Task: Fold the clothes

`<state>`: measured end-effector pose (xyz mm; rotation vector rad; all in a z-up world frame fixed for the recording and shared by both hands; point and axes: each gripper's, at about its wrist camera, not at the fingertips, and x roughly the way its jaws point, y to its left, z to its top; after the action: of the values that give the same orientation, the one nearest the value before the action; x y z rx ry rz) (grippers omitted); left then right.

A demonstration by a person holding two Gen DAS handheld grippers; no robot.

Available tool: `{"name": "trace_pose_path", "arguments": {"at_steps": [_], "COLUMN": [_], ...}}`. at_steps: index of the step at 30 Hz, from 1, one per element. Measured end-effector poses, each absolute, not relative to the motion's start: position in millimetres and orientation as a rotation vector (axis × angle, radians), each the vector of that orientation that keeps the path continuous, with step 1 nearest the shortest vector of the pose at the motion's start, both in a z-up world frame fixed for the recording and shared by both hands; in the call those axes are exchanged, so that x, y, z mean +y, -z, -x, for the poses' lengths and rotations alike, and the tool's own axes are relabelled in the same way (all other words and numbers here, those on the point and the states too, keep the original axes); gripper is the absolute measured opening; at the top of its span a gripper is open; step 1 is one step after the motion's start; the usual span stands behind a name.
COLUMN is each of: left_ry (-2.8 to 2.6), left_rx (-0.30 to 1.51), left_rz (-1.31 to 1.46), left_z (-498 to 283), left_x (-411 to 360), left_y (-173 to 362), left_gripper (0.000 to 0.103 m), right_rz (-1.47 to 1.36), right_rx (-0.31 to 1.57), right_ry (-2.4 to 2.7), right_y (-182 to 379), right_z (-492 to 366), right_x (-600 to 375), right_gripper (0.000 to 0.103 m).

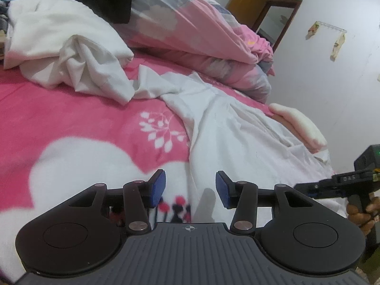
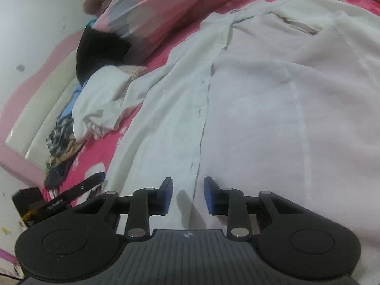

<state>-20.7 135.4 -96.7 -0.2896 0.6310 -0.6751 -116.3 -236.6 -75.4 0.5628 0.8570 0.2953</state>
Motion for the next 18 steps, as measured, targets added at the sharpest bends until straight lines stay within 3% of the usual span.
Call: {"name": "trace_pose_path", "arguments": {"at_steps": [4, 18], "left_ry": [0.655, 0.622], "left_rx": [0.639, 0.660], "left_rz": [0.276, 0.194], "left_z": [26.4, 34.3], "left_x": [132.2, 119.8], "left_y": [96.7, 92.9], "left_gripper": [0.046, 0.047], "right_rz": [-0.501, -0.534], "right_rx": [0.842, 0.753], "right_ry": [-0.295, -0.243], "right_y": [79.1, 69.6], "right_z": [119.5, 145.0], "right_x": [-233.8, -263.6], "right_gripper": [0.001, 0.000]}}
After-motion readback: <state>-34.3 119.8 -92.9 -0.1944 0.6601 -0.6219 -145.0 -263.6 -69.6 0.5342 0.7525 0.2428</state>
